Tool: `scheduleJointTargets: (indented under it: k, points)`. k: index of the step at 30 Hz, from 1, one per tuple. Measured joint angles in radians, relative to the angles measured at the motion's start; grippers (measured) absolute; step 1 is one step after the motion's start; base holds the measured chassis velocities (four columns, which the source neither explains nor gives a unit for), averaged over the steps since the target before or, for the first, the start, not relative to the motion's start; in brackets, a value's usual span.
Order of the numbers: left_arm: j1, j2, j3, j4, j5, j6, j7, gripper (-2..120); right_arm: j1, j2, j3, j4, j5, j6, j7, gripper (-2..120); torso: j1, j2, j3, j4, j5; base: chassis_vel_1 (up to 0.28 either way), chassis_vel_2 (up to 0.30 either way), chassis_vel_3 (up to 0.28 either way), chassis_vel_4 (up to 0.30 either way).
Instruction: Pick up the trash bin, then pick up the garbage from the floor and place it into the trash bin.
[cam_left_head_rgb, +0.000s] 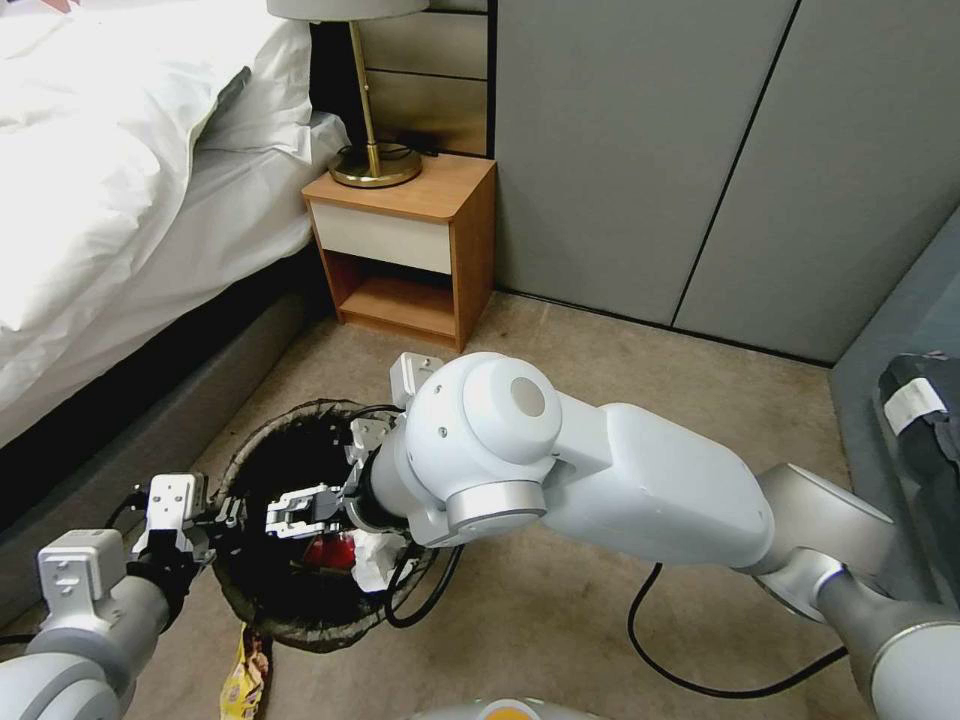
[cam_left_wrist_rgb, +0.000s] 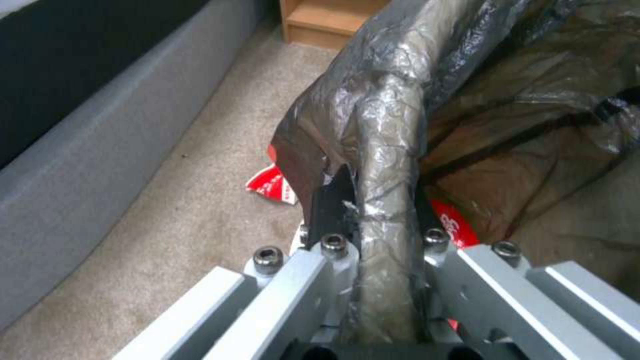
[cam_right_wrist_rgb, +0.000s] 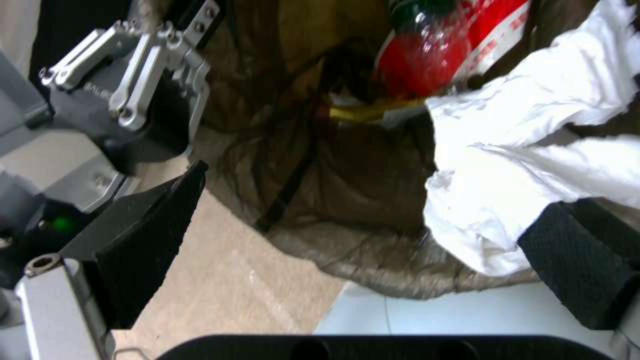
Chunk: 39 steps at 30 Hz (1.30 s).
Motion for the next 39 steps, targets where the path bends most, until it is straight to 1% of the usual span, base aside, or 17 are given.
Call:
scheduleJointTargets:
  k: [5,8,9,12,15,16,17,19,22,27,31,32,34,35,37,38,39]
  points:
    - [-0.001,-0.001,0.001,0.000,0.000,0.000,0.000,1,-0.019,-0.028,-0.003,0.035,-0.097,-0.045,-0.032,100,0.000,0.000,0.000,0.0001,0.0000,0.000,0.000,0.000,0.000]
    - [-0.002,-0.001,0.001,0.000,0.001,0.000,0.000,1,-0.059,-0.094,-0.008,0.096,-0.256,-0.133,-0.141,100,0.000,0.000,0.000,-0.0001,0.0002,0.000,0.000,0.000,0.000]
    - [-0.002,-0.001,0.001,0.000,0.001,0.000,0.000,1,-0.059,-0.094,-0.008,0.096,-0.256,-0.133,-0.141,100,0.000,0.000,0.000,-0.0001,0.0002,0.000,0.000,0.000,0.000]
    - [-0.002,0.001,0.001,0.000,0.001,0.000,0.000,1,-0.133,-0.175,0.021,0.170,-0.413,-0.205,-0.301,100,0.000,0.000,0.000,-0.0001,0.0003,0.000,0.000,0.000,0.000]
    - [-0.002,0.002,0.001,0.000,0.001,0.000,0.000,1,-0.169,-0.214,0.036,0.193,-0.499,-0.227,-0.378,100,0.000,0.000,0.000,-0.0001,0.0003,0.000,0.000,0.000,0.000]
    - [0.000,0.003,-0.001,0.000,0.001,0.000,0.000,1,-0.211,-0.273,0.051,0.218,-0.617,-0.252,-0.473,100,0.000,0.000,0.000,0.0000,0.0004,0.000,0.000,0.000,0.000]
    - [0.000,0.003,-0.001,0.000,0.001,0.000,0.000,1,-0.211,-0.273,0.051,0.218,-0.617,-0.252,-0.473,100,0.000,0.000,0.000,0.0000,0.0004,0.000,0.000,0.000,0.000]
    - [0.003,0.005,-0.004,0.000,0.001,0.000,0.001,1,-0.269,-0.359,0.081,0.253,-0.767,-0.296,-0.593,100,0.000,0.000,0.000,-0.0003,0.0003,0.000,0.000,0.000,0.000]
    - [0.004,0.005,-0.003,0.000,0.002,0.000,0.001,1,-0.300,-0.406,0.099,0.289,-0.826,-0.315,-0.641,100,0.000,0.000,0.000,-0.0004,0.0004,0.000,0.000,0.000,0.000]
    - [0.006,0.002,0.001,0.000,0.007,0.000,0.001,1,-0.336,-0.451,0.117,0.350,-0.908,-0.315,-0.656,100,0.000,0.000,0.000,0.0000,0.0002,0.000,0.000,0.000,0.000]
    - [0.009,-0.003,-0.003,0.000,0.008,0.000,0.001,1,-0.372,-0.483,0.143,0.392,-1.067,-0.272,-0.711,100,0.000,0.000,0.000,0.0000,0.0001,0.000,0.000,0.000,0.000]
    - [0.010,-0.006,-0.007,0.000,0.008,0.000,0.001,1,-0.406,-0.502,0.164,0.402,-1.163,-0.239,-0.749,100,0.000,0.000,0.000,0.0000,0.0001,0.000,0.000,0.000,0.000]
    - [0.010,-0.006,-0.008,0.000,0.008,0.000,0.001,1,-0.418,-0.508,0.171,0.403,-1.193,-0.230,-0.761,100,0.000,0.000,0.000,0.0001,0.0002,0.000,0.000,0.000,0.000]
    - [0.010,-0.011,-0.011,0.000,0.008,0.000,0.002,1,-0.494,-0.539,0.219,0.406,-1.362,-0.175,-0.825,100,0.000,0.000,0.000,0.0002,0.0000,0.000,0.000,0.000,0.000]
    - [0.009,-0.016,-0.012,0.000,0.007,0.000,0.003,1,-0.612,-0.566,0.291,0.406,-1.509,-0.126,-0.885,100,0.000,0.000,0.000,0.0001,0.0002,0.000,0.000,0.000,0.000]
    - [0.009,-0.016,-0.012,0.000,0.007,0.000,0.003,1,-0.612,-0.566,0.291,0.406,-1.509,-0.126,-0.885,100,0.000,0.000,0.000,0.0001,0.0002,0.000,0.000,0.000,0.000]
    - [0.008,-0.019,-0.012,0.000,0.006,0.000,0.004,1,-0.738,-0.579,0.382,0.404,-1.630,-0.087,-0.930,100,0.000,0.000,0.000,-0.0003,0.0003,0.000,0.000,0.000,0.000]
